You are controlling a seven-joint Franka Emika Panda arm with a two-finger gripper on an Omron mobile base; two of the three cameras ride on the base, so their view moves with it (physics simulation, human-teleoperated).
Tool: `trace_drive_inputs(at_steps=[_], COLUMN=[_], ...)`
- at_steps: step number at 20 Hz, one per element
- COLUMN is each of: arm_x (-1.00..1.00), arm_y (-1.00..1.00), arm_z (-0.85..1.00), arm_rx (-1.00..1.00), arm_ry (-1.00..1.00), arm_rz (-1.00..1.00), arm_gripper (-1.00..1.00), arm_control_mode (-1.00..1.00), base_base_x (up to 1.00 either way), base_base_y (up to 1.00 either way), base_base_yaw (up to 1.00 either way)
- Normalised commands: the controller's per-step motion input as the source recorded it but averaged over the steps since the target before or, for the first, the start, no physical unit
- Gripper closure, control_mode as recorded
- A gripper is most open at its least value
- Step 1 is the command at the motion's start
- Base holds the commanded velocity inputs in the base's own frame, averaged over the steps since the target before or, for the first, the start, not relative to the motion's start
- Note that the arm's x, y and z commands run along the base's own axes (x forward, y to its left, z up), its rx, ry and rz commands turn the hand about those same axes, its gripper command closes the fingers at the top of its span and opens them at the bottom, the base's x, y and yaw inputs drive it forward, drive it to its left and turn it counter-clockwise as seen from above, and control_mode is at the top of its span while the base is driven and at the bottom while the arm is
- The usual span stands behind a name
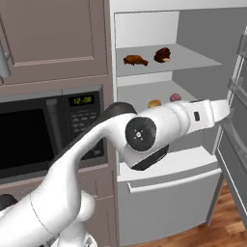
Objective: Gather the potato and onion from the fridge and place them on a tray on the dining counter. Then gather the steak and chicken drumstick from the fridge and place them on the other tray.
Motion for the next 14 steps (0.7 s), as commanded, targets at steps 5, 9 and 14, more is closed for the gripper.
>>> trace_drive_inputs(at_steps=[5, 9, 14], arm_x=[-0.60, -0.47, -0.48], arm_y=[1.00, 0.95, 0.83], arm_z=[0.62, 0.27, 0.06], arm_rx=[0.00, 0.00, 0.10], arm_ry=[0.17, 0.21, 0.37], arm_rz=[0.00, 0.00, 0.00], arm_gripper=[-1.00, -1.00, -1.00], arm_control_mode=[-1.00, -1.00, -1.00], base_base_x=[0.00, 0.00, 0.00], base_base_y=[0.00, 0.00, 0.00], base_base_yaw=[0.00, 0.00, 0.00])
